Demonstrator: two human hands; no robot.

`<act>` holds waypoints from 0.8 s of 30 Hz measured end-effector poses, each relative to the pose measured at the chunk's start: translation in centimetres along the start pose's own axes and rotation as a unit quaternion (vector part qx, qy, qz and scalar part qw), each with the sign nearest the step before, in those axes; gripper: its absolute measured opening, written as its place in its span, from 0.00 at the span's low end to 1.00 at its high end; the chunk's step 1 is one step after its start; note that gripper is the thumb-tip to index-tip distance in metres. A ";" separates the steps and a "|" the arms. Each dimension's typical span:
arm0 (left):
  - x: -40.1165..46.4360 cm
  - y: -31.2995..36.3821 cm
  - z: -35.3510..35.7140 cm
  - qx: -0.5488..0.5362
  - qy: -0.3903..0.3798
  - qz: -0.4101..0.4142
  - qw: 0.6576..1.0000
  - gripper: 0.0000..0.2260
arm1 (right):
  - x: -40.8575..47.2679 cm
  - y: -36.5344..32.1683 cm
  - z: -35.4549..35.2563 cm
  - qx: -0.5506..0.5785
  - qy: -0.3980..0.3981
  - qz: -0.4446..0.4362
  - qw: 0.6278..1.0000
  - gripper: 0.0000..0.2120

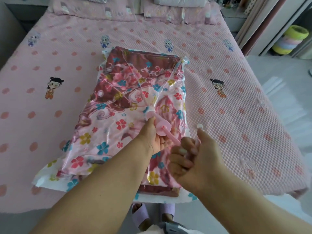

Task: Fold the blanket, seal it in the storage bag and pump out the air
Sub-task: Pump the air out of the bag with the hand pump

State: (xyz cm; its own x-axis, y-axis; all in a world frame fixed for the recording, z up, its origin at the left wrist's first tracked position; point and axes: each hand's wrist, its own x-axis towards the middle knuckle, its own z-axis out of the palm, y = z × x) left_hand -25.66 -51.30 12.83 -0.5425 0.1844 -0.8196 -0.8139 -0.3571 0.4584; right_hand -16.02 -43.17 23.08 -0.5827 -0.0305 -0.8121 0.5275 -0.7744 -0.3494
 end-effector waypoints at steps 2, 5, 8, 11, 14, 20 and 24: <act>-0.7 0.1 0.6 -0.001 -0.016 -0.010 1.000 0.22 | 2.0 -0.9 1.0 0.026 0.010 -0.010 1.000 0.31; -0.7 0.3 1.2 -0.045 -0.057 -0.024 0.997 0.31 | 5.8 -1.7 3.0 0.004 0.027 -0.030 0.999 0.29; -0.1 0.3 0.2 -0.033 -0.101 -0.011 0.994 0.32 | 5.6 -1.4 1.5 -0.099 -0.023 -0.075 0.992 0.29; 0.3 0.9 -0.9 0.001 -0.092 -0.021 0.996 0.23 | 4.7 -0.8 -2.1 -0.206 -0.013 -0.149 0.967 0.21; 0.6 1.7 -0.9 0.071 -0.056 -0.042 0.995 0.16 | 8.2 -1.5 -5.3 -0.340 0.093 -0.206 0.913 0.12; 0.7 3.8 0.9 0.061 -0.080 -0.074 0.992 0.24 | 14.6 -3.1 -3.2 -0.603 0.058 -0.277 0.746 0.28; 1.9 5.7 1.2 0.134 -0.102 -0.079 0.983 0.29 | 17.3 -4.5 0.3 -0.670 0.040 -0.286 0.684 0.08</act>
State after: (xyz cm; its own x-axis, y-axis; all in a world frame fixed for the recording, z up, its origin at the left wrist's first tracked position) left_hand -31.60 -51.87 14.26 -0.4127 0.4072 -0.8148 -0.9023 -0.0606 0.4268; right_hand -28.68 -40.42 10.77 -0.9235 0.1107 -0.3673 0.3508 0.6312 -0.6918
